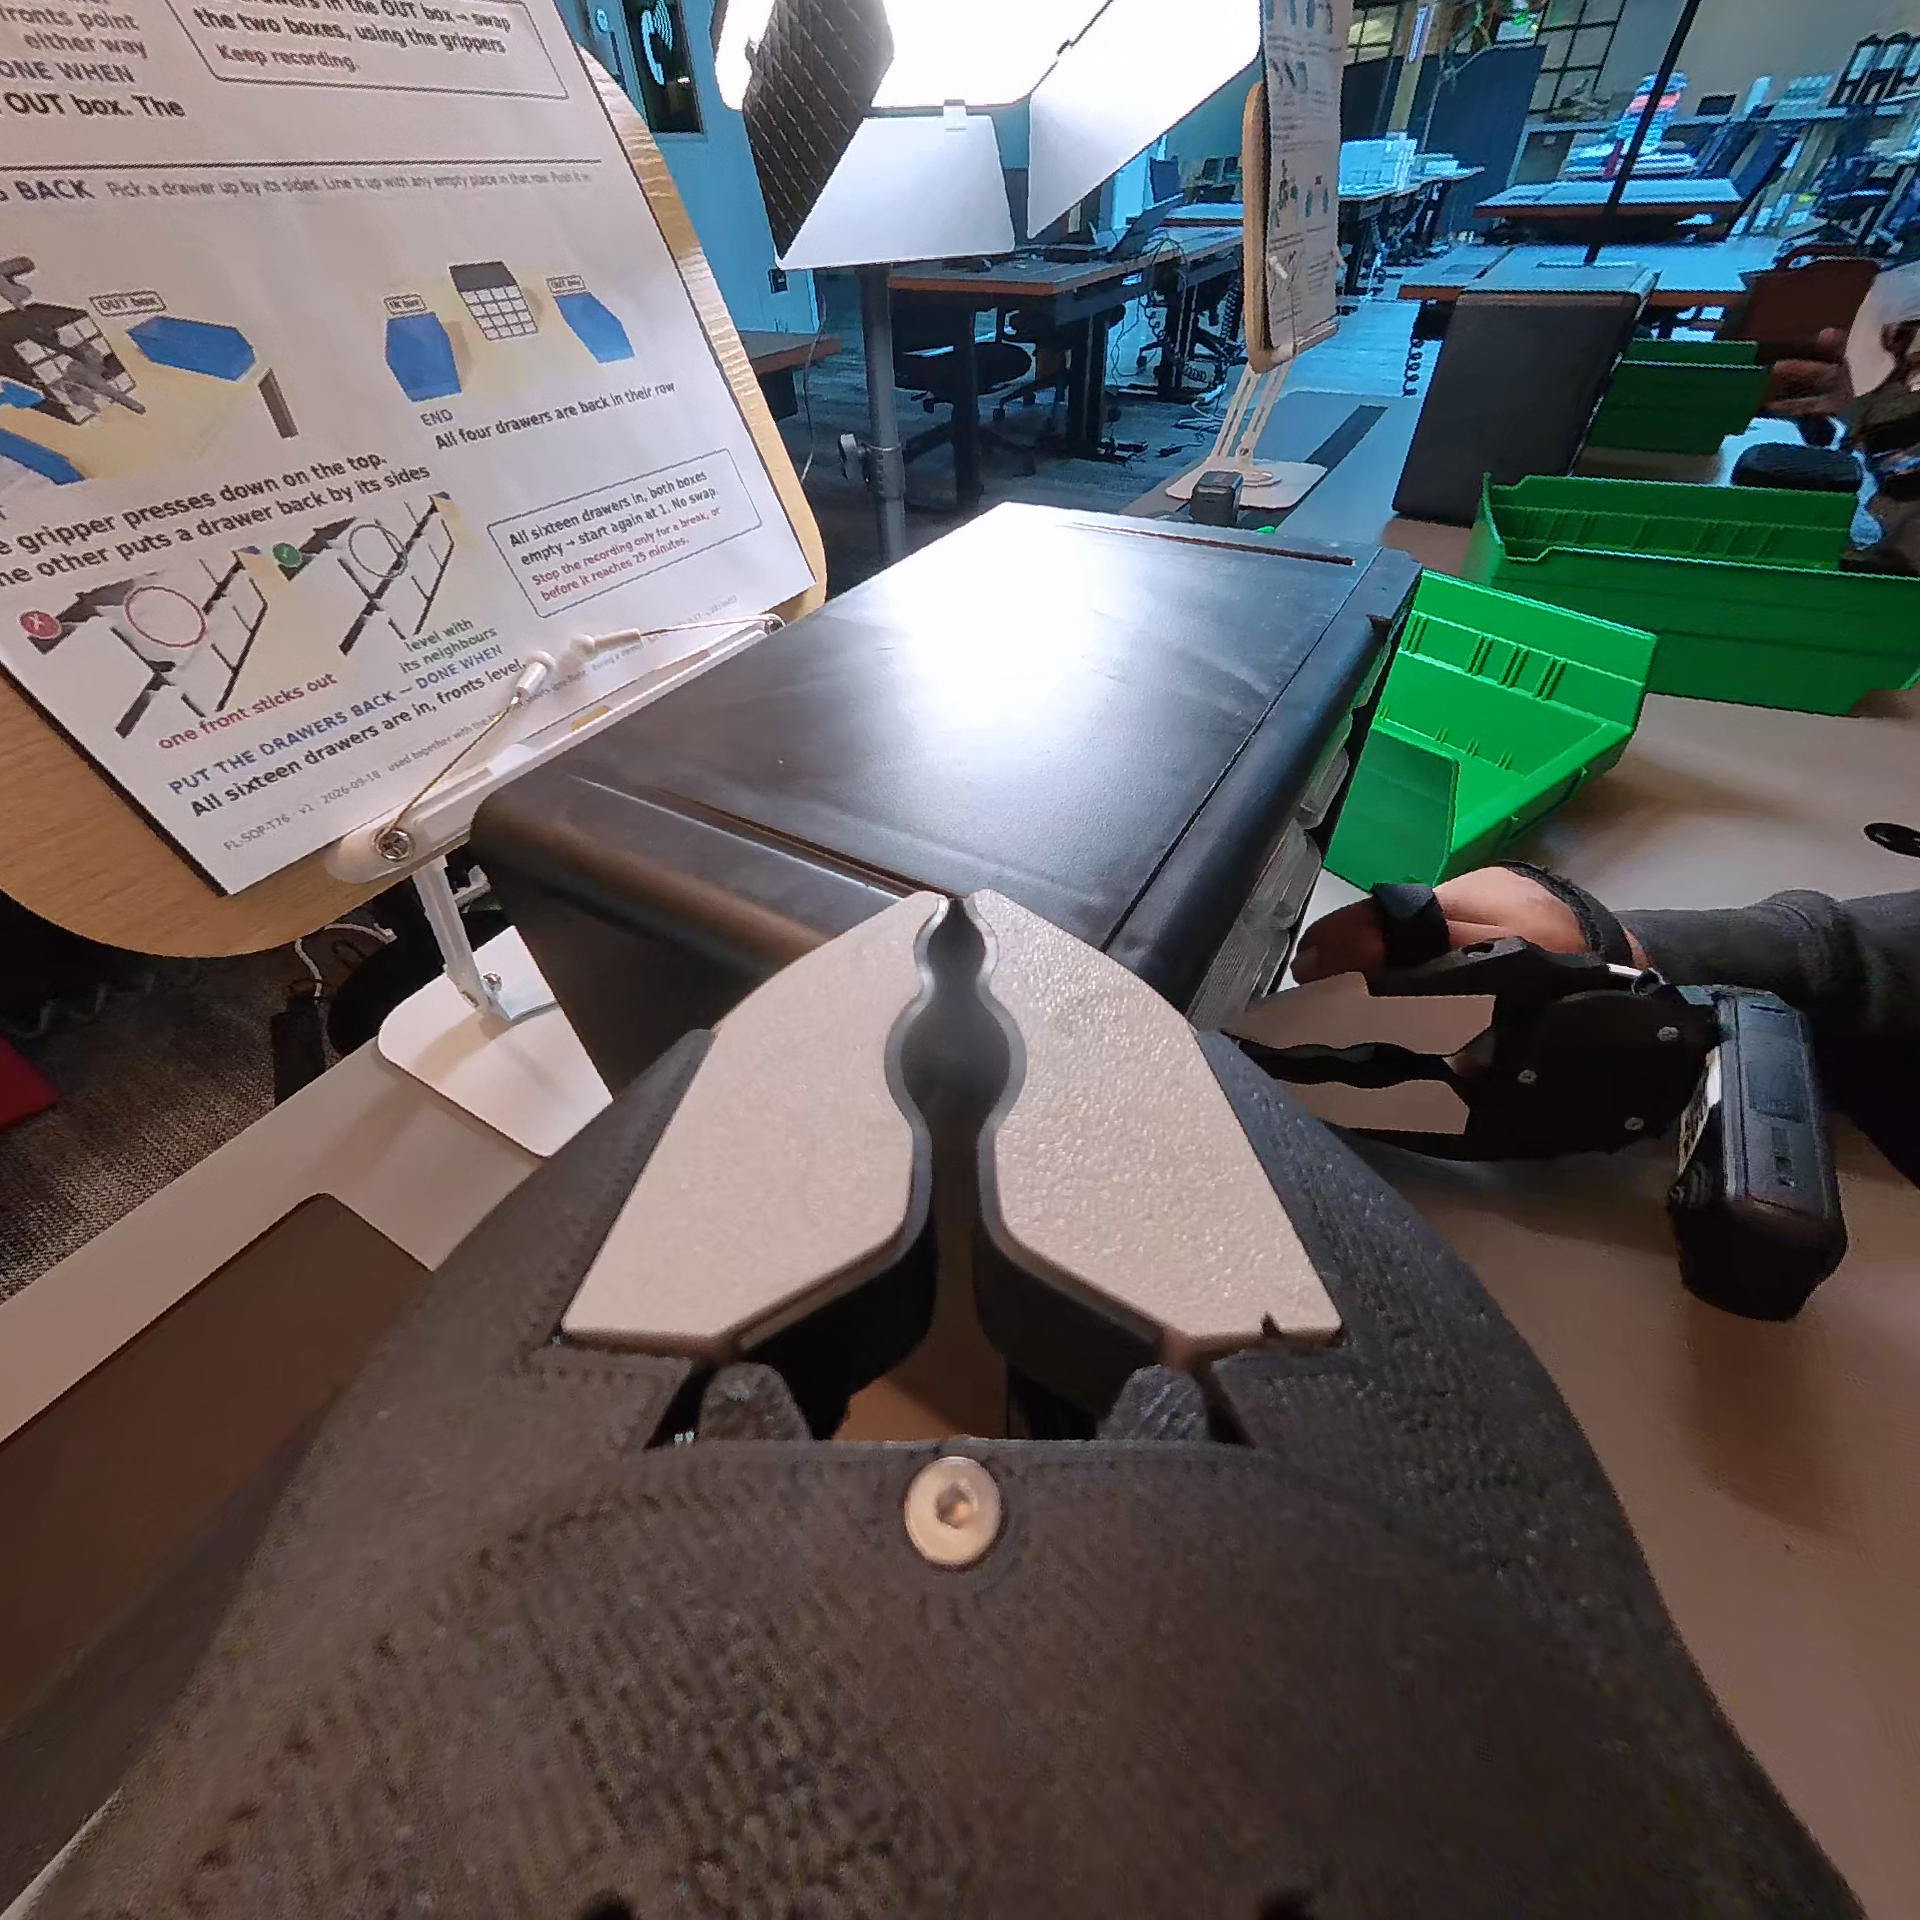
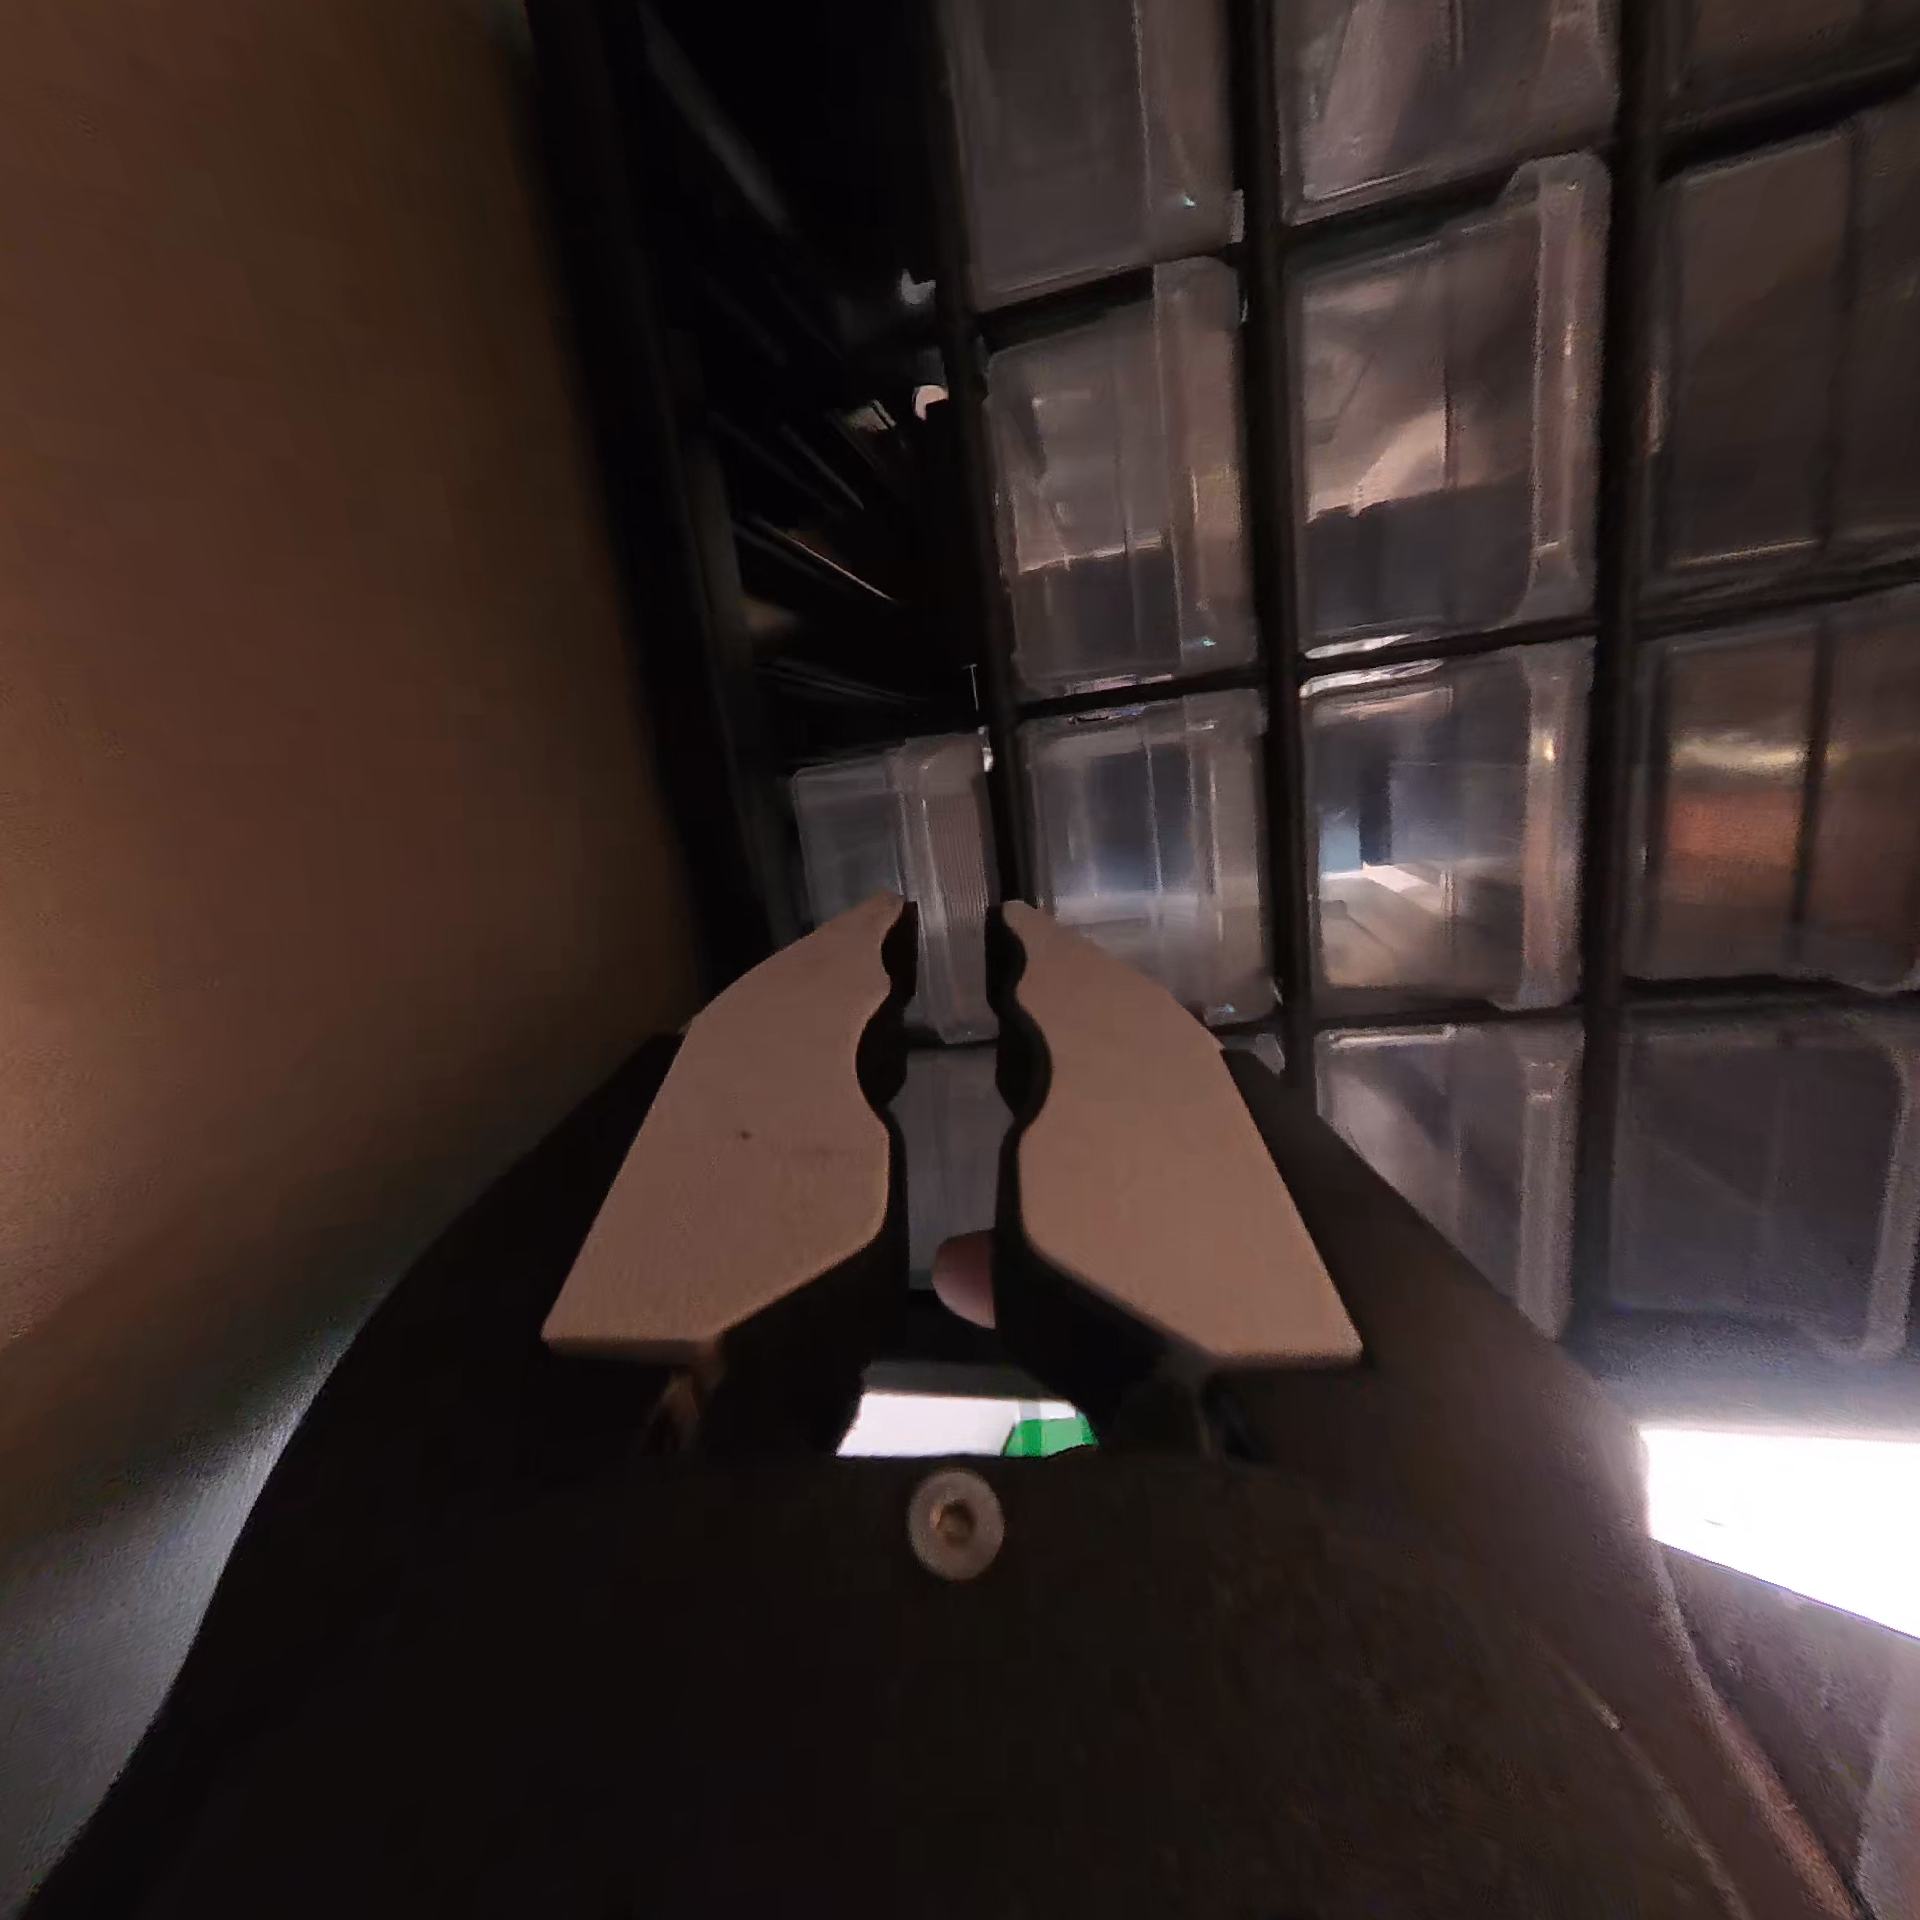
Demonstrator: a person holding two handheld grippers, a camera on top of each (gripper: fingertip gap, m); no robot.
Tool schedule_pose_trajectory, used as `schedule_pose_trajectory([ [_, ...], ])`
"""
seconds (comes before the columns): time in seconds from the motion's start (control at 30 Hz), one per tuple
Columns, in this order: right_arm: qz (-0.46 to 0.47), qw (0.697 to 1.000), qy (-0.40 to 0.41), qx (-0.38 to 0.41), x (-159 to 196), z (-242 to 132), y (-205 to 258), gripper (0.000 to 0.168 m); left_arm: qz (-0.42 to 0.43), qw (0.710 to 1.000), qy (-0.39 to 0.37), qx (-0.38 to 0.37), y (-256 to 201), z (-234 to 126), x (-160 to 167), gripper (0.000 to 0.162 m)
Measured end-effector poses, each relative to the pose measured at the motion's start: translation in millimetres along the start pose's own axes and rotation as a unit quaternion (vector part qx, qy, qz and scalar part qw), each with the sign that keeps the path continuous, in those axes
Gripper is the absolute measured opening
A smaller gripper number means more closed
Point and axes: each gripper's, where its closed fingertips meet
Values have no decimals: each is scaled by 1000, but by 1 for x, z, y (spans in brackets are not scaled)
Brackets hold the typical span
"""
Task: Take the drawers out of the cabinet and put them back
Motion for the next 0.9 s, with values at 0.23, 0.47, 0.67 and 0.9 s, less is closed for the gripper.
schedule_pose_trajectory([
  [0.23,16,999,-8,-43,-4,-15,3,11,0,1000,0,-1,0,0,0,0],
  [0.47,31,992,-39,-116,-13,-45,11,12,0,1000,0,-1,0,0,0,0],
  [0.67,38,989,-41,-135,-13,-41,6,19,1,1000,0,-2,0,0,0,0],
  [0.9,53,976,-18,-210,-9,-27,17,26,1,1000,0,-2,0,0,0,0],
])
Point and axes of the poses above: each gripper's, where its closed fingertips meet, z out along the fingers, x out of its underside, y = z × x across the jaws, and after that the axes turned 3 degrees about y, right-handed
